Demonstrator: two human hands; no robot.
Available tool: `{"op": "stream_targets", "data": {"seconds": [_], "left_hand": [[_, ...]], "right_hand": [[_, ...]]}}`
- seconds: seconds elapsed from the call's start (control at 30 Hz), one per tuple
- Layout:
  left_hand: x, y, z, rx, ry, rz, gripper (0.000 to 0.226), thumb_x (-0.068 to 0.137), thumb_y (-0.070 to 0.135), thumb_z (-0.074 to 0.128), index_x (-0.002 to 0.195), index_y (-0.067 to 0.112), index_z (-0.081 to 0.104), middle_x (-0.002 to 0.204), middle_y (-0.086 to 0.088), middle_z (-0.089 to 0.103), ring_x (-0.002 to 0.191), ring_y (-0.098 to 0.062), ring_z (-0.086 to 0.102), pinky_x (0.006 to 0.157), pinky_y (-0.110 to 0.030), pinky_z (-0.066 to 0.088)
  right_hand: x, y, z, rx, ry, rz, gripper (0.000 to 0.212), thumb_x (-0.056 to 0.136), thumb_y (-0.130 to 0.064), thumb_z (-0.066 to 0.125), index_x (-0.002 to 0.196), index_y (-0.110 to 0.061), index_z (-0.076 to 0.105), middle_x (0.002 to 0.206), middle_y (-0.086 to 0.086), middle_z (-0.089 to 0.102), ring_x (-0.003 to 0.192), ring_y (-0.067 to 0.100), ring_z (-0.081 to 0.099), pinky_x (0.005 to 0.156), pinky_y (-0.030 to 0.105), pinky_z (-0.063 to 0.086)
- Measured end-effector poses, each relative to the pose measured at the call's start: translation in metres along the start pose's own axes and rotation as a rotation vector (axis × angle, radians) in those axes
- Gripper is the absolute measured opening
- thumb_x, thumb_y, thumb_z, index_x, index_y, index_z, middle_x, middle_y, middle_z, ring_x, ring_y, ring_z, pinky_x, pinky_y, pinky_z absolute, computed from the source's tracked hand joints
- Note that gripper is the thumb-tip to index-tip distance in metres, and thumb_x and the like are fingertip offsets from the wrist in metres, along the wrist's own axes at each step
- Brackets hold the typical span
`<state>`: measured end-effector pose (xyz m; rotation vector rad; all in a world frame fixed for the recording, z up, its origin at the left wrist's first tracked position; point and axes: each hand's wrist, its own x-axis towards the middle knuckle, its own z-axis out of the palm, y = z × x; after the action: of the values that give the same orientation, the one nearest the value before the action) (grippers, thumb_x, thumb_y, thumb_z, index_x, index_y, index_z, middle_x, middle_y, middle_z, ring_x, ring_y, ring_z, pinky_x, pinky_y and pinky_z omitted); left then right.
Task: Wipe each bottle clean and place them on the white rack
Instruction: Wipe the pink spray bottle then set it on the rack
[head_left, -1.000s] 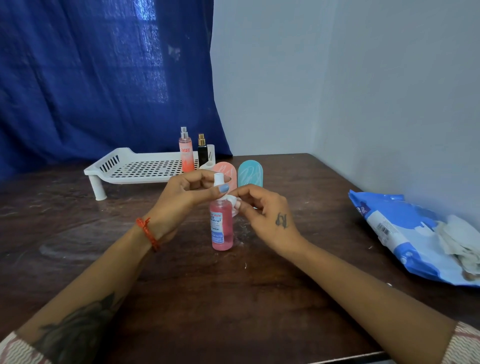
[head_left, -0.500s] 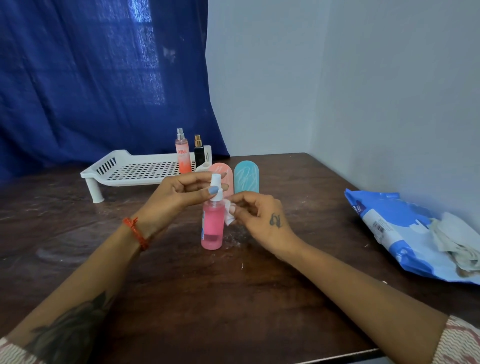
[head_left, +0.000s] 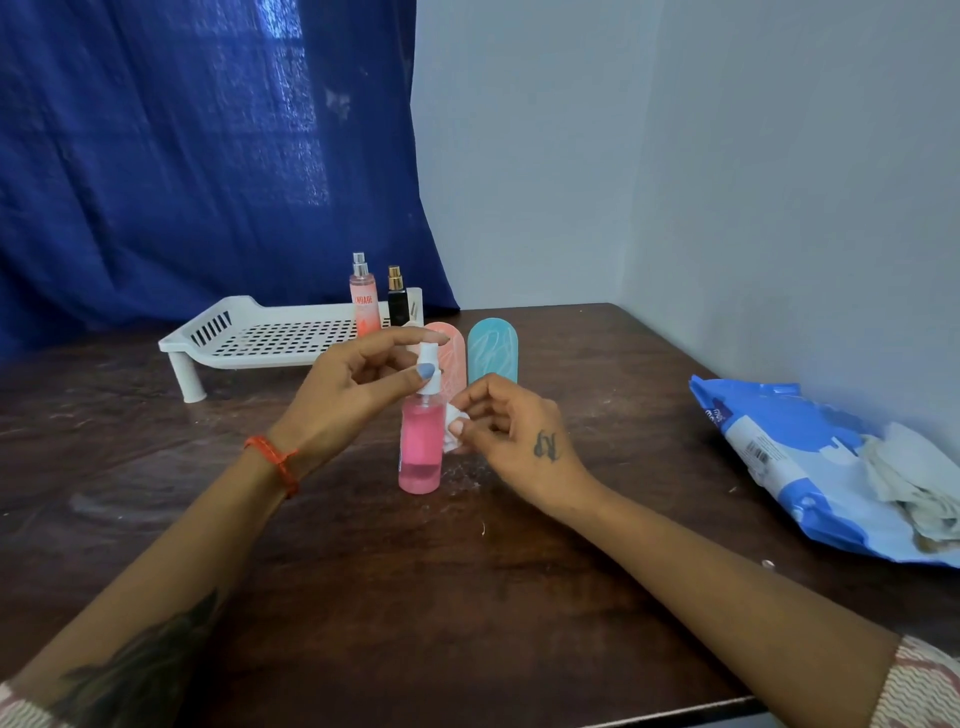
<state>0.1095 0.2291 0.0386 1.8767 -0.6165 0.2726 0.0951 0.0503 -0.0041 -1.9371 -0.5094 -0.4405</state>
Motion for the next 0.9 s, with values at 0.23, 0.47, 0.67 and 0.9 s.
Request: {"op": "stream_targets", "data": {"seconds": [0.23, 0.47, 0.67, 0.9], "left_hand": [[0.001, -0.002, -0.003, 0.201, 0.103, 0.072, 0.029, 0.085, 0.022, 0.065, 0.113, 0.029, 0.065, 0.086, -0.005, 0.067, 0.079, -0.027, 0.062, 0.069, -0.04, 0.056], [-0.001, 0.004, 0.0, 0.251, 0.115, 0.05, 0.05, 0.066, 0.046, 0.069, 0.113, 0.029, 0.065, 0.081, -0.004, 0.067, 0.071, -0.02, 0.06, 0.066, -0.035, 0.053], [0.001, 0.001, -0.001, 0.217, 0.138, 0.017, 0.048, 0.068, 0.042, 0.069, 0.114, 0.029, 0.064, 0.077, -0.004, 0.067, 0.076, -0.026, 0.064, 0.071, -0.046, 0.056], [0.002, 0.002, 0.002, 0.058, 0.104, -0.036, 0.037, 0.079, 0.017, 0.069, 0.115, 0.02, 0.063, 0.073, -0.001, 0.066, 0.067, -0.009, 0.064, 0.057, -0.021, 0.053]], "right_hand": [[-0.003, 0.001, -0.001, -0.16, 0.053, -0.132, 0.007, 0.078, -0.01, 0.072, 0.085, -0.01, 0.069, 0.082, -0.008, 0.065, 0.071, 0.0, 0.061, 0.067, 0.006, 0.048], [-0.005, -0.005, 0.001, -0.214, 0.11, -0.402, 0.008, 0.08, -0.011, 0.07, 0.086, -0.007, 0.067, 0.086, 0.001, 0.068, 0.082, 0.007, 0.061, 0.07, 0.014, 0.051], [-0.009, 0.001, 0.0, -0.4, -0.1, -0.369, 0.008, 0.069, -0.011, 0.073, 0.075, -0.015, 0.069, 0.079, -0.004, 0.066, 0.073, 0.0, 0.054, 0.066, 0.014, 0.045], [-0.007, -0.002, -0.011, -0.506, -0.172, -0.321, 0.008, 0.07, -0.008, 0.069, 0.073, -0.014, 0.073, 0.075, -0.002, 0.069, 0.068, 0.005, 0.058, 0.064, 0.016, 0.048]]}}
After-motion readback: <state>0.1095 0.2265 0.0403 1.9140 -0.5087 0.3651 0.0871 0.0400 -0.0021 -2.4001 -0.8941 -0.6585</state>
